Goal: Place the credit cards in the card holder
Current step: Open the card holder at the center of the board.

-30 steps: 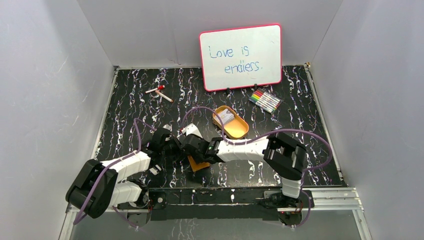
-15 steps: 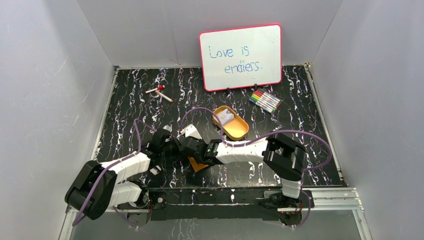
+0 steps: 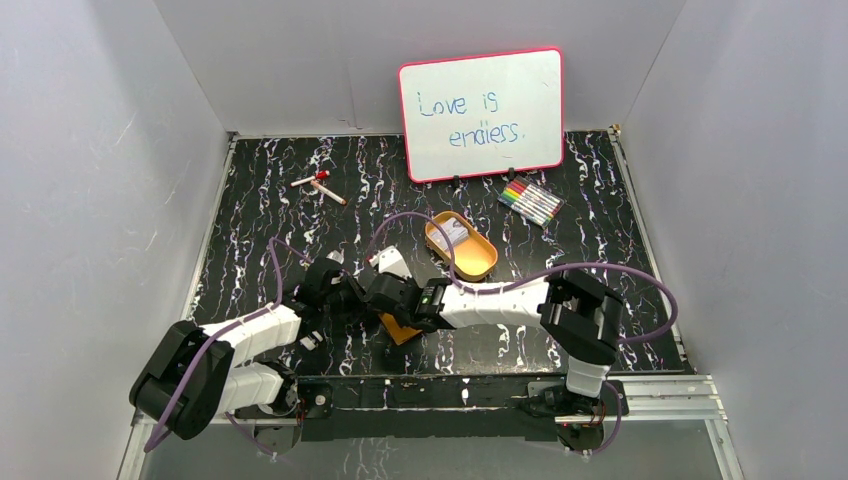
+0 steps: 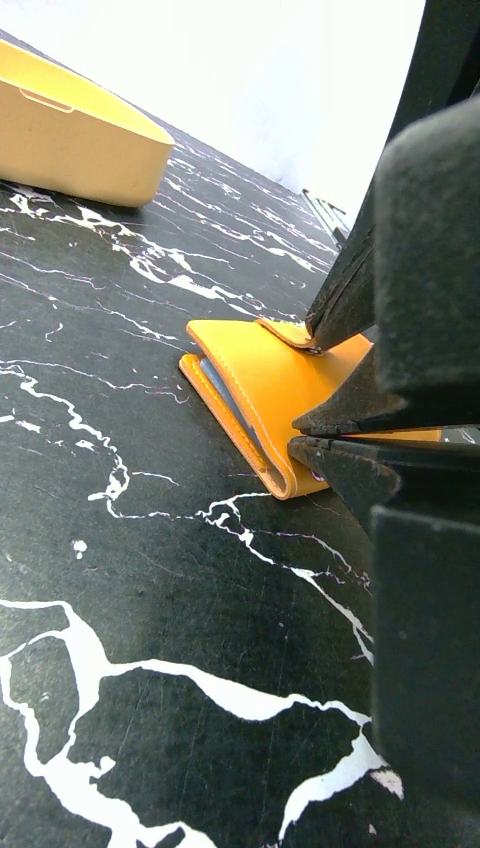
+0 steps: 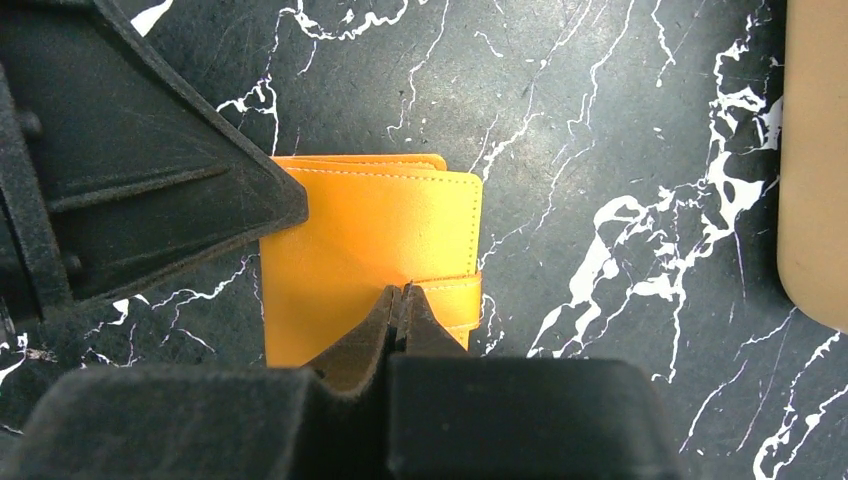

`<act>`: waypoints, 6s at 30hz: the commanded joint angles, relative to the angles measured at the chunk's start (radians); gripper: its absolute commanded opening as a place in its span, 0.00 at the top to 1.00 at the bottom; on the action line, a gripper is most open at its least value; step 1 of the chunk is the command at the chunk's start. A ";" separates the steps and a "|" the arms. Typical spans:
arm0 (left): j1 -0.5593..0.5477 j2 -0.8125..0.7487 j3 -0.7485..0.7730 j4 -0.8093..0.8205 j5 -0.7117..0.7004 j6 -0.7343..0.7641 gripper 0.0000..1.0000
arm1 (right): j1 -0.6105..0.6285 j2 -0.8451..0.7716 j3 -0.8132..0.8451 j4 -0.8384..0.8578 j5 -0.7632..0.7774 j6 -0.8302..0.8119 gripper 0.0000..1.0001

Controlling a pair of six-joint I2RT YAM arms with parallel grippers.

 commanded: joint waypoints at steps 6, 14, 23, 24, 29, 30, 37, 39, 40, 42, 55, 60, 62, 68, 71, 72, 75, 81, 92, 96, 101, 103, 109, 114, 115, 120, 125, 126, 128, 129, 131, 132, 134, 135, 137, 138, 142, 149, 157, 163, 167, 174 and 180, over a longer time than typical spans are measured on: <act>0.002 0.031 -0.023 -0.100 -0.072 0.037 1.00 | -0.029 -0.088 -0.046 -0.080 0.047 0.047 1.00; 0.002 -0.009 0.021 -0.139 -0.067 0.071 1.00 | -0.079 -0.205 -0.124 -0.007 -0.061 0.091 1.00; 0.002 -0.131 0.207 -0.318 -0.072 0.185 0.29 | -0.106 -0.486 -0.235 0.097 -0.197 0.090 1.00; 0.002 -0.141 0.221 -0.335 -0.074 0.193 0.27 | -0.106 -0.511 -0.248 0.111 -0.218 0.088 1.00; 0.002 -0.199 0.203 -0.322 -0.023 0.204 0.26 | -0.107 -0.533 -0.276 0.213 -0.368 0.073 1.00; 0.001 -0.211 0.183 -0.300 -0.005 0.199 0.26 | -0.107 -0.528 -0.281 0.236 -0.388 0.076 1.00; 0.002 -0.277 0.063 -0.245 0.014 0.120 0.26 | -0.107 -0.488 -0.288 0.216 -0.292 0.134 1.00; 0.002 -0.273 0.051 -0.245 0.016 0.116 0.27 | -0.107 -0.499 -0.299 0.152 -0.210 0.170 1.00; 0.001 -0.267 0.046 -0.245 0.016 0.117 0.28 | -0.107 -0.513 -0.313 0.127 -0.168 0.193 1.00; 0.002 -0.258 0.042 -0.242 0.011 0.118 0.29 | -0.108 -0.554 -0.355 0.089 -0.094 0.251 1.00; -0.002 -0.141 0.026 -0.128 0.071 0.114 0.31 | -0.107 -0.740 -0.500 -0.117 0.081 0.470 1.00; -0.034 -0.099 0.030 -0.070 0.093 0.116 0.31 | -0.108 -0.750 -0.466 -0.258 0.121 0.477 1.00; -0.044 -0.078 0.042 -0.063 0.089 0.124 0.31 | -0.108 -0.751 -0.452 -0.331 0.136 0.491 1.00; -0.050 -0.015 0.061 -0.039 0.086 0.133 0.31 | -0.108 -0.750 -0.445 -0.463 0.134 0.558 1.00; -0.050 0.002 0.069 -0.033 0.086 0.137 0.31 | -0.108 -0.752 -0.455 -0.496 0.122 0.577 1.00; -0.051 0.007 0.070 -0.033 0.087 0.141 0.31 | -0.109 -0.752 -0.456 -0.515 0.122 0.589 1.00; -0.052 0.014 0.070 -0.034 0.085 0.144 0.32 | -0.109 -0.754 -0.457 -0.561 0.117 0.617 1.00; -0.052 0.018 0.065 -0.034 0.081 0.147 0.32 | -0.118 -0.802 -0.467 -0.619 0.109 0.649 0.72; -0.052 0.007 0.074 -0.034 0.087 0.152 0.31 | -0.118 -0.874 -0.230 -0.534 0.077 0.370 0.37; -0.052 0.003 0.071 -0.034 0.082 0.151 0.31 | -0.117 -0.760 -0.141 -0.350 -0.071 0.217 0.37; -0.052 0.007 0.066 -0.019 0.085 0.143 0.31 | -0.115 -0.586 -0.095 -0.262 -0.111 0.195 0.38; -0.052 0.005 0.065 -0.021 0.085 0.142 0.31 | -0.115 -0.563 -0.120 -0.234 -0.092 0.214 0.35; -0.052 -0.004 0.056 -0.028 0.076 0.149 0.31 | -0.115 -0.514 -0.142 -0.220 -0.101 0.245 0.10; -0.052 -0.005 0.051 -0.031 0.073 0.152 0.31 | -0.113 -0.409 -0.107 -0.254 -0.123 0.252 0.02; -0.052 -0.006 0.050 -0.034 0.070 0.152 0.31 | -0.112 -0.388 -0.101 -0.267 -0.121 0.261 0.02; -0.052 -0.028 0.028 -0.033 0.062 0.141 0.31 | -0.110 -0.301 -0.097 -0.308 -0.091 0.287 0.05; -0.052 -0.042 0.015 -0.033 0.063 0.143 0.31 | -0.104 -0.253 -0.091 -0.306 -0.102 0.282 0.11; -0.052 -0.042 0.013 -0.028 0.063 0.141 0.31 | -0.104 -0.243 -0.094 -0.310 -0.105 0.281 0.13; -0.052 -0.041 0.011 -0.023 0.069 0.139 0.31 | -0.104 -0.232 -0.100 -0.319 -0.104 0.280 0.18; -0.052 -0.040 0.011 -0.022 0.070 0.139 0.31 | -0.105 -0.240 -0.110 -0.319 -0.103 0.283 0.23; -0.052 -0.041 0.011 -0.022 0.070 0.140 0.31 | -0.105 -0.262 -0.133 -0.319 -0.095 0.292 0.33; -0.052 -0.042 0.011 -0.022 0.071 0.140 0.31 | -0.105 -0.275 -0.147 -0.319 -0.090 0.295 0.39; -0.052 -0.041 0.012 -0.023 0.071 0.140 0.32 | -0.104 -0.300 -0.166 -0.322 -0.083 0.303 0.50; -0.052 -0.040 0.012 -0.024 0.071 0.141 0.32 | -0.104 -0.312 -0.174 -0.328 -0.077 0.309 0.55; -0.052 -0.039 0.014 -0.025 0.071 0.142 0.32 | -0.105 -0.343 -0.187 -0.338 -0.069 0.317 0.68; -0.052 -0.039 0.014 -0.027 0.071 0.143 0.32 | -0.104 -0.359 -0.195 -0.335 -0.068 0.317 0.74; -0.052 -0.053 0.017 -0.040 0.057 0.137 0.32 | -0.105 -0.417 -0.222 -0.308 -0.047 0.297 1.00; -0.050 -0.248 0.016 -0.201 -0.118 0.081 0.34 | -0.108 -0.603 -0.358 0.180 -0.221 0.248 1.00; -0.049 -0.366 0.033 -0.303 -0.170 0.075 0.34 | -0.237 -0.567 -0.512 0.048 -0.203 0.446 1.00; -0.048 -0.272 0.001 -0.156 -0.040 0.067 0.39 | -0.237 -0.597 -0.602 0.065 -0.199 0.486 1.00; -0.050 -0.176 -0.005 0.010 0.099 0.066 0.42 | -0.237 -0.603 -0.637 0.069 -0.193 0.501 1.00; -0.077 -0.111 0.033 0.152 0.188 0.081 0.38 | -0.237 -0.636 -0.627 0.035 -0.175 0.499 1.00; -0.138 -0.096 0.102 0.148 0.195 0.173 0.29 | -0.236 -0.654 -0.595 0.030 -0.199 0.490 1.00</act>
